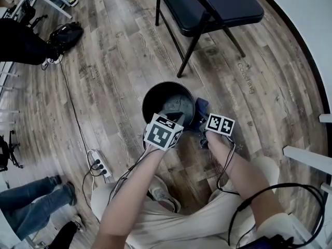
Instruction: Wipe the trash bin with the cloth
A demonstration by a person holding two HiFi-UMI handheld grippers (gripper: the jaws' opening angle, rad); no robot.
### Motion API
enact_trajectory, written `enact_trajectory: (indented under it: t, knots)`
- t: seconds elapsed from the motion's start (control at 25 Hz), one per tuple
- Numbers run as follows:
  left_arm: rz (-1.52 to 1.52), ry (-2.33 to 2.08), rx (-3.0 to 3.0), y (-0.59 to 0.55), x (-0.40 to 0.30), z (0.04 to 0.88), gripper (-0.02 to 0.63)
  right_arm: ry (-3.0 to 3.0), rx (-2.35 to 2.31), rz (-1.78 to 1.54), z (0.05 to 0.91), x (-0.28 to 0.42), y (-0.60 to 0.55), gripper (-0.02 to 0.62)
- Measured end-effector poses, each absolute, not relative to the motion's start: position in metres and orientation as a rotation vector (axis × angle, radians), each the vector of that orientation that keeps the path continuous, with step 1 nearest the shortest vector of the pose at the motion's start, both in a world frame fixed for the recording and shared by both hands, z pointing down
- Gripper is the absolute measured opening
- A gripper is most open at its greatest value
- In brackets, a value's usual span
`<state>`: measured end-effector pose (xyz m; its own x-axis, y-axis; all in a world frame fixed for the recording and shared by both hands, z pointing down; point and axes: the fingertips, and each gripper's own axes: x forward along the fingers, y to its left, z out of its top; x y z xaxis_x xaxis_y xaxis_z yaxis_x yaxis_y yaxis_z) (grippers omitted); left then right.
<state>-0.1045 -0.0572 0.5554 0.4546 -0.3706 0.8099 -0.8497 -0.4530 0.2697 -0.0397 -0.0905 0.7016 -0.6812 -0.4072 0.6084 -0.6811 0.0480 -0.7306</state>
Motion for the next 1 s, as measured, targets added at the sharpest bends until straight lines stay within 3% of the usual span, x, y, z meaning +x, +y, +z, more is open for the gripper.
enact_trajectory:
  t: [1.0]
  knots:
    - [0.979,-0.997,2.118,-0.054,-0.095,0.537,0.011,-1.760,1.023,1.912,0.796,-0.040,-0.065,0.063]
